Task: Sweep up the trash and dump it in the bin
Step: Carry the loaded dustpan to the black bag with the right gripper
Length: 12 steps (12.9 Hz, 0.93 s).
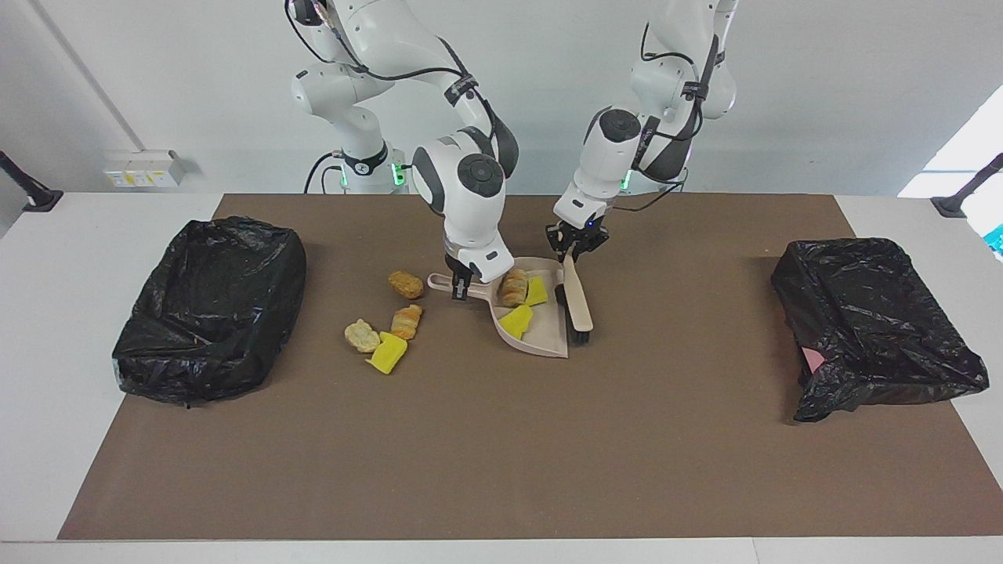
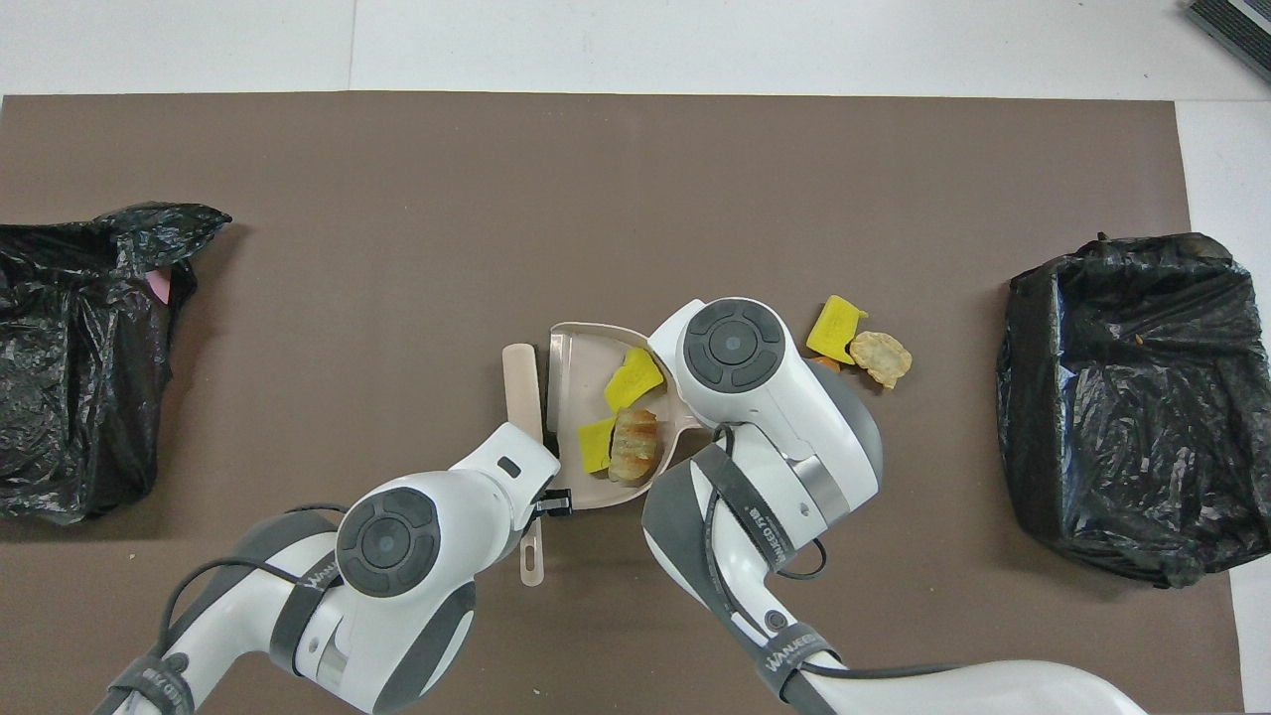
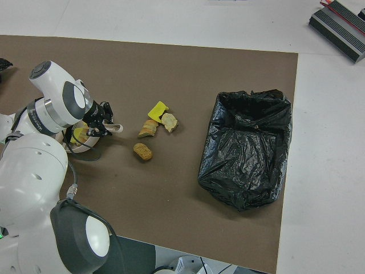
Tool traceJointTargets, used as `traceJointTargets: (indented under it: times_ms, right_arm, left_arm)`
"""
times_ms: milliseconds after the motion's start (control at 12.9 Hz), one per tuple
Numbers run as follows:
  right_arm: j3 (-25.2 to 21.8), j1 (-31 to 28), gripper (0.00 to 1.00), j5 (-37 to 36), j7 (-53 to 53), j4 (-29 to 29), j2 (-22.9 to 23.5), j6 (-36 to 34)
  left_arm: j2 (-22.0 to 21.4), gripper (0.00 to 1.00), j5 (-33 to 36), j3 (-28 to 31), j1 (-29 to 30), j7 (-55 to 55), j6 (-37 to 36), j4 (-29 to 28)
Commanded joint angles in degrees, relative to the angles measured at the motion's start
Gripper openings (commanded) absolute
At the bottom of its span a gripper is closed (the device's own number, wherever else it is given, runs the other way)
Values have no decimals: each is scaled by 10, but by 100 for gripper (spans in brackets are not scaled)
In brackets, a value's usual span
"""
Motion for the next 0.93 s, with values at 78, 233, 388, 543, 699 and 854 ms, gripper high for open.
traceJointTargets:
  times_ms: [78,233,388,543,699,854]
  right_arm:
    - [2,-40,0,0,-17,-9,-42,-2]
    - [2,-79,0,5,-36,-9,-86,-20]
    - [2,-126,0,7,-71,-4,-121,-48]
    - [1,-191,0,7,-113,-3,-160,-73]
    - [-2,-261,0,7,-162,2,-190,-94]
    - [-5,-333,0,7,-218,19,-195,-120]
  left_arm:
    - [-1,0,-5,-1,46,5,-68,35]
    - [-10,0,-4,-2,54,3,-73,27]
    - [-24,0,-4,-7,39,-1,-74,9]
    - [-54,0,-4,-7,-17,-44,-75,-24]
    - [-91,0,-4,-8,-61,-66,-74,-62]
    - [-127,0,-4,-12,-95,-99,-73,-101]
